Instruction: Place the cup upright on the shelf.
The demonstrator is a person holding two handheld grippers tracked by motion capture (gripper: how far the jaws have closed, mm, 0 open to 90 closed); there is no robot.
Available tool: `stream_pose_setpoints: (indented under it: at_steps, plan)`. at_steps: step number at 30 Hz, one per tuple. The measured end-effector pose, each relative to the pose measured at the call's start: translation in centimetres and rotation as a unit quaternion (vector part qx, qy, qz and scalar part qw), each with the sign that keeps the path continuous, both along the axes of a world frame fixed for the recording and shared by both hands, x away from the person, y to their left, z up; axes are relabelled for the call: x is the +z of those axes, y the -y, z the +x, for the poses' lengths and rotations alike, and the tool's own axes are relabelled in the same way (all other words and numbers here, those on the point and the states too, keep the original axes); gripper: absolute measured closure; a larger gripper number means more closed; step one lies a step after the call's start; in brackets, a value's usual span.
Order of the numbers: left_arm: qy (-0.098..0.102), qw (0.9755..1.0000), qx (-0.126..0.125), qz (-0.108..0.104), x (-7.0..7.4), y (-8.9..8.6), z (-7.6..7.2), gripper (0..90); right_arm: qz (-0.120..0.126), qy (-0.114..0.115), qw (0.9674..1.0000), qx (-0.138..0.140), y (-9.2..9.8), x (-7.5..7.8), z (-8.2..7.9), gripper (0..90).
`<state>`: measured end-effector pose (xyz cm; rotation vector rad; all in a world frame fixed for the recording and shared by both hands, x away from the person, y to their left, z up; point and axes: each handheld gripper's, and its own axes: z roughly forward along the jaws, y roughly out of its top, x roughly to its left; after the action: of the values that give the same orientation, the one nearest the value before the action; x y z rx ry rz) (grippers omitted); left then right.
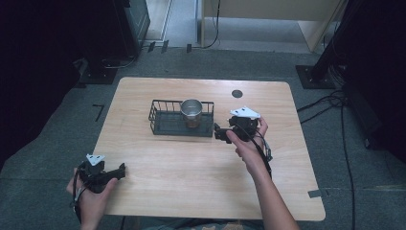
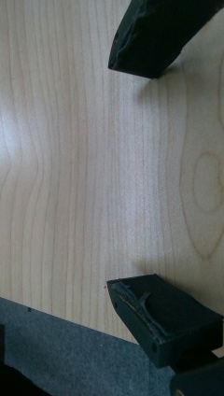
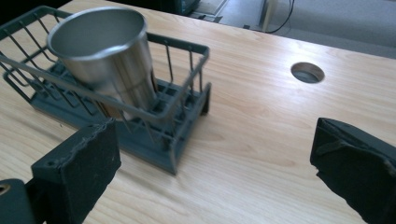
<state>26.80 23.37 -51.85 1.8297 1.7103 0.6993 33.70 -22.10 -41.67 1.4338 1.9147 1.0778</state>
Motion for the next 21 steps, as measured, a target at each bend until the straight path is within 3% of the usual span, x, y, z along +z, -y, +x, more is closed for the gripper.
stream_pose_setpoints:
  at_steps: [21]
  plan:
    - [-0.001,1.0000,-0.001,0.002,0.0,0.0,0.0,0.0,-0.007,-0.017,0.9984,-0.054,6.6,-3.3,-3.8,1.4]
